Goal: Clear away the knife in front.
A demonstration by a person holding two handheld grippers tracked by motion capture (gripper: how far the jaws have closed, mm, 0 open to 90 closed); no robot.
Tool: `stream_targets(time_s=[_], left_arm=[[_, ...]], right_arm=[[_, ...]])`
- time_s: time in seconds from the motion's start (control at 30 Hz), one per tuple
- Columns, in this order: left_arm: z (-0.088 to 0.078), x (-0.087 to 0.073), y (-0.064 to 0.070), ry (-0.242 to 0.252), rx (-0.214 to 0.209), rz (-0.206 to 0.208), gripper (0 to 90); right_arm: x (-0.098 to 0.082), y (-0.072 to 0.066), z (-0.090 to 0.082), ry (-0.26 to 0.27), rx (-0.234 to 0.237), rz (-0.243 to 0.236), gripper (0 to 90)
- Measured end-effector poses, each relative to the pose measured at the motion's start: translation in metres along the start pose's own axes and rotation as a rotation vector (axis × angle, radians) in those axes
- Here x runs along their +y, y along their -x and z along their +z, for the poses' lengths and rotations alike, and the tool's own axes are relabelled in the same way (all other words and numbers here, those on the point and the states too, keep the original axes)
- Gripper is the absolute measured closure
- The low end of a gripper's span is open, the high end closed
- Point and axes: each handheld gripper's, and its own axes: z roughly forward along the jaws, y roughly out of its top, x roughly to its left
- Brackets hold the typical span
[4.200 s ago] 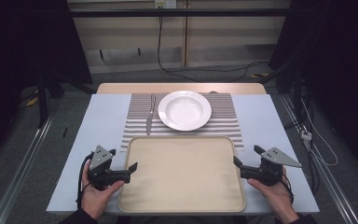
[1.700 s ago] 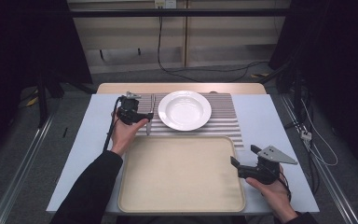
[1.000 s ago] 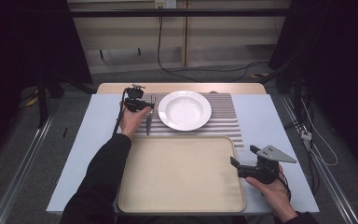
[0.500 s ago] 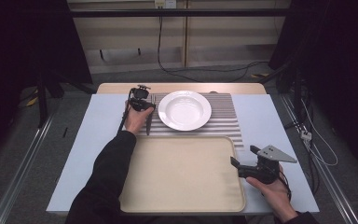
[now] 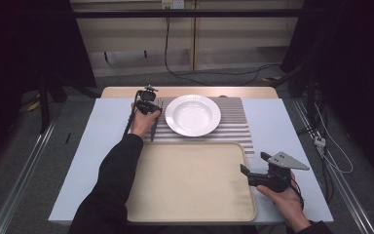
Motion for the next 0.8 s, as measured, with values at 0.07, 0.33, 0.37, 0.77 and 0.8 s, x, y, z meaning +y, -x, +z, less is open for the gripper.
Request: stream_targets(time_s=[0.07,0.33,0.37,0.77,0.8], left_arm=[[-0.0002,0.0008,-0.0009,-0.009,-0.008,0.004,78.1],[-0.0043,0.0033,-0.0032,-0.067,-0.019,0.04,79.7],[-0.0043,0.0033,-0.0032,-0.067,-0.019,0.04,79.6],[-0.0042,0.0036,0.001,-0.08,0.003,0.055,79.1],[-0.0042,0.0036,0.001,-0.08,0.003,0.055,79.5]], right_arm=[[-0.0001,0.0003,-0.0002,0.001,0.0,-0.001,9.6],[-0.0004,0.0006,-0.0005,-0.001,0.0,-0.004,9.6],[-0.0004,0.0006,-0.0005,-0.001,0.0,-0.003,9.6],[-0.0006,0.0005,0.0001,-0.007,0.0,0.003,9.6],[-0.0006,0.0005,0.0,-0.007,-0.001,0.003,9.6]])
